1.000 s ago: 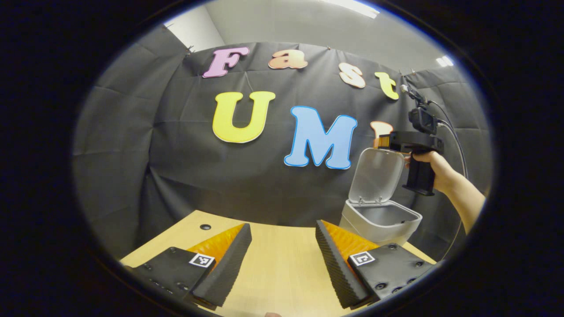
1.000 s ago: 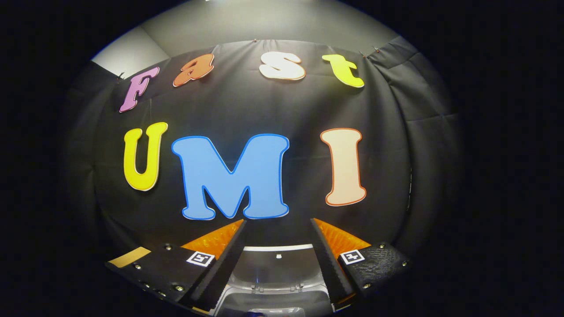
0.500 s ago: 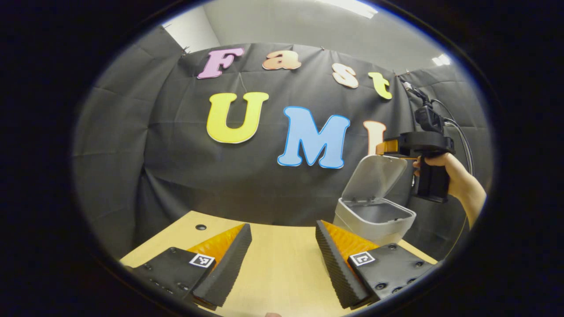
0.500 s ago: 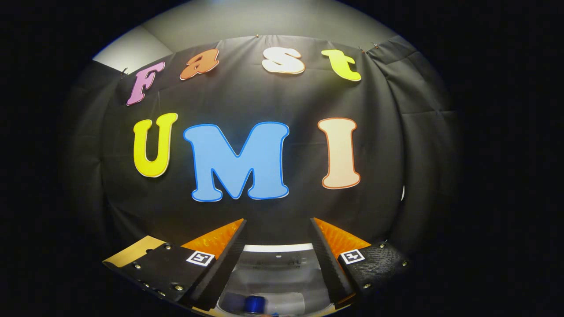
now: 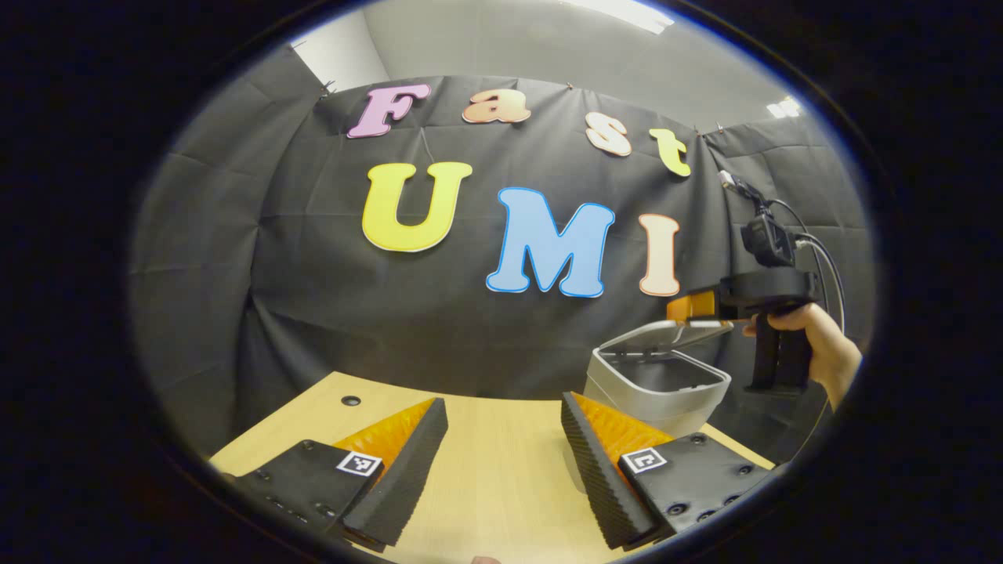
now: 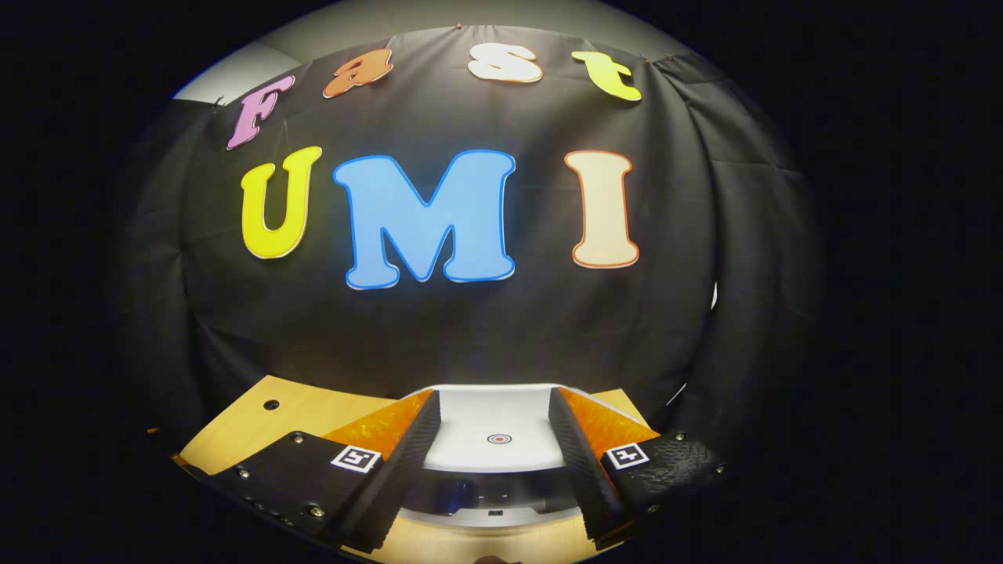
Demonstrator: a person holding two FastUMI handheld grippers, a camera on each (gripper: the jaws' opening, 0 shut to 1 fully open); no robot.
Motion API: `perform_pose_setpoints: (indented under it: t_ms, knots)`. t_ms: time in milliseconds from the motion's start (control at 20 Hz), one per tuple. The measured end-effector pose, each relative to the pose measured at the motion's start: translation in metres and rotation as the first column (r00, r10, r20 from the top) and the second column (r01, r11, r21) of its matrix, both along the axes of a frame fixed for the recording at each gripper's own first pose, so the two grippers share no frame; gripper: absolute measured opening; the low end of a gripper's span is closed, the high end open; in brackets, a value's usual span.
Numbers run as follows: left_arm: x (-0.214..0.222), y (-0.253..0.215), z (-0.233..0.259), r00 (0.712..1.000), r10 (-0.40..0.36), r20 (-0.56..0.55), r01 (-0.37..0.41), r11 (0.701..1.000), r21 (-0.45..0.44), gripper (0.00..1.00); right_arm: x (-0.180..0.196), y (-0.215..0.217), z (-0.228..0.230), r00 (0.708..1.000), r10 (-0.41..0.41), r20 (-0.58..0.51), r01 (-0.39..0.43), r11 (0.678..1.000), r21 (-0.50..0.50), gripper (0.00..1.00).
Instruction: Press the lid of the desktop garbage bin to open it, pick up the crumpled paper on the desktop and throw it into the bin, then pick up the pop can on the desktop and drop it into the bin, and finally close the garbage bin lid.
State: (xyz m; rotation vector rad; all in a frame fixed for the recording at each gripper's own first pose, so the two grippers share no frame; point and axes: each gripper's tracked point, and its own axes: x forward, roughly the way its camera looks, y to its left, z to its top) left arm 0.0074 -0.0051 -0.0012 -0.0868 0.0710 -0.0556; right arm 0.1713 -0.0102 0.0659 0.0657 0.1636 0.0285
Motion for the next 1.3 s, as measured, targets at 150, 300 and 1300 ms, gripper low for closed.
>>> perform_pose_setpoints:
  t_ms: [150, 300, 1300]
  knots:
    - [0.0, 0.002, -0.002, 1.0, 0.0, -0.007, 0.0, 1.0, 0.005, 0.96, -0.005, 0.0, -0.015, 1.0, -0.017, -0.007, 0.017, 1.0, -0.018, 0.89]
    - [0.0, 0.001, -0.006, 1.0, -0.003, -0.014, 0.003, 1.0, -0.003, 0.95, -0.01, 0.0, -0.022, 0.999, -0.031, -0.016, 0.031, 0.999, -0.023, 0.9]
    - [0.012, -0.007, -0.019, 0.992, -0.125, -0.024, 0.124, 0.992, -0.033, 0.96, -0.027, 0.002, -0.064, 0.99, -0.099, -0.102, 0.099, 0.995, -0.009, 0.96]
